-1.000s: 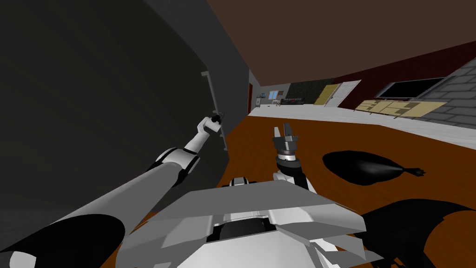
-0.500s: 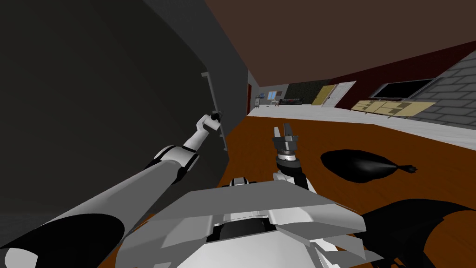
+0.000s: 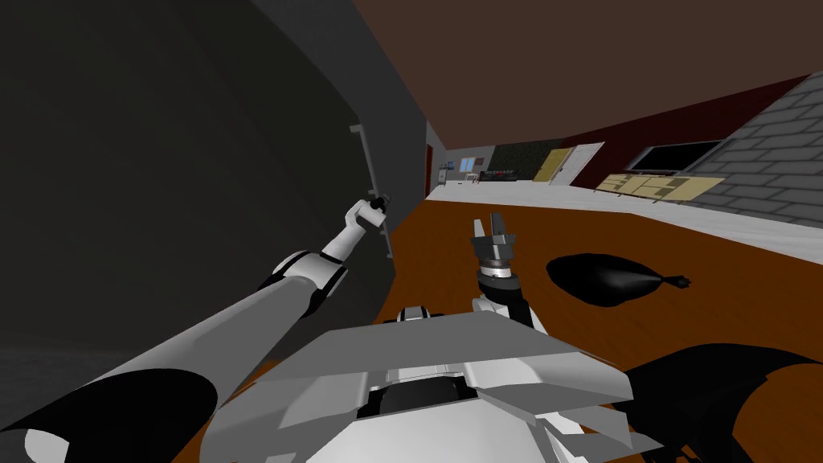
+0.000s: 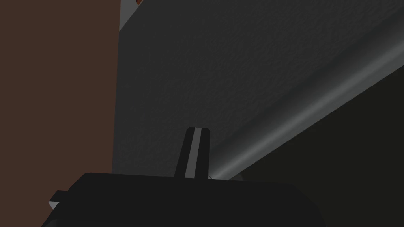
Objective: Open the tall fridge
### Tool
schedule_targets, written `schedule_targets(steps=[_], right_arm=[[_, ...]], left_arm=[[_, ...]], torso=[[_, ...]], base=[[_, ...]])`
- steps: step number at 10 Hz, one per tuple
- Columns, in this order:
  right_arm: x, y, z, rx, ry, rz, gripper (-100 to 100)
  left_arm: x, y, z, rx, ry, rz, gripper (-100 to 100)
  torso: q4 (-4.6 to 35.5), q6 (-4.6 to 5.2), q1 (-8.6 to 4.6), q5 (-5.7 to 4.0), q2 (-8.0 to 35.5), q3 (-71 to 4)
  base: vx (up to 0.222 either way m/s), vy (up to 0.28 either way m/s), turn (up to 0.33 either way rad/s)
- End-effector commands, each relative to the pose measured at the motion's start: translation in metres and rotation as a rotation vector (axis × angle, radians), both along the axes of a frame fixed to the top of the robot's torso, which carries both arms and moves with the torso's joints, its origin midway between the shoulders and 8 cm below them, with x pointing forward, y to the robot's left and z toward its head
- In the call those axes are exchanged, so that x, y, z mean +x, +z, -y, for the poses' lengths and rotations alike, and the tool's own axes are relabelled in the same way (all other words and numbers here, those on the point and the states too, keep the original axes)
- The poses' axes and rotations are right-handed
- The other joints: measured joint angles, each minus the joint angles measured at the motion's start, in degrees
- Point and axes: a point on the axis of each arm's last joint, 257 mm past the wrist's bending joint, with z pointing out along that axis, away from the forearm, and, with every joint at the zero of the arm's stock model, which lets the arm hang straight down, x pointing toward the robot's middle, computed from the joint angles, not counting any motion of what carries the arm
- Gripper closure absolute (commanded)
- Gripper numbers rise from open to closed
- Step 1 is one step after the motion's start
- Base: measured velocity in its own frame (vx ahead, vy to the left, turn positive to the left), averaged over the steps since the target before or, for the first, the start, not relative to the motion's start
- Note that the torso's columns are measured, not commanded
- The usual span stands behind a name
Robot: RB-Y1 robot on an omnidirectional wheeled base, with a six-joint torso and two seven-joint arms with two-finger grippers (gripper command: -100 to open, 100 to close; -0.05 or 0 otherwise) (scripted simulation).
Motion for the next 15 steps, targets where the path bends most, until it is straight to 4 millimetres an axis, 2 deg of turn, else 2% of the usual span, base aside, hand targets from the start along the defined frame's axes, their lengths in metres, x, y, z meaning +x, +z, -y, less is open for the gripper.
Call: schedule_targets(steps=[1, 4, 6, 7, 8, 11, 15], right_arm=[[0.000, 0.000, 0.000, 0.000, 0.000, 0.000, 0], [0.000, 0.000, 0.000, 0.000, 0.000, 0.000, 0], [0.000, 0.000, 0.000, 0.000, 0.000, 0.000, 0], [0.000, 0.000, 0.000, 0.000, 0.000, 0.000, 0], [0.000, 0.000, 0.000, 0.000, 0.000, 0.000, 0], [0.000, 0.000, 0.000, 0.000, 0.000, 0.000, 0], [0.000, 0.000, 0.000, 0.000, 0.000, 0.000, 0]], left_arm=[[-0.015, 0.007, 0.052, -0.004, -0.091, 0.010, 100], [-0.032, 0.014, 0.103, -0.006, -0.181, 0.019, 100], [-0.046, 0.018, 0.136, -0.007, -0.242, 0.025, 100], [-0.039, 0.018, 0.125, -0.008, -0.222, 0.023, 100], [-0.030, 0.011, 0.106, 0.001, -0.196, 0.030, -100], [-0.020, -0.003, 0.080, 0.011, -0.159, 0.031, -100], [-0.005, -0.033, 0.026, 0.040, -0.088, 0.029, -100]], torso=[[0.02, 0.07, 0.05, 0.02, 0.23, 0.10], [0.02, -0.02, 0.38, 0.12, 0.15, 0.09], [-0.06, 0.01, 0.10, 0.04, -0.04, -0.06], [-0.04, 0.02, -0.10, -0.03, -0.02, -0.04], [-0.10, -0.02, -0.06, -0.02, -0.22, -0.14], [-0.12, 0.00, 0.14, 0.05, -0.21, -0.16], [0.03, 0.02, 0.09, 0.03, 0.21, 0.11]], base=[[-0.229, 0.018, -0.166], [-0.210, 0.082, -0.103], [-0.179, 0.054, -0.127], [-0.076, 0.006, -0.025], [0.045, -0.019, 0.084], [0.110, -0.025, 0.059], [0.104, -0.043, 0.069]])
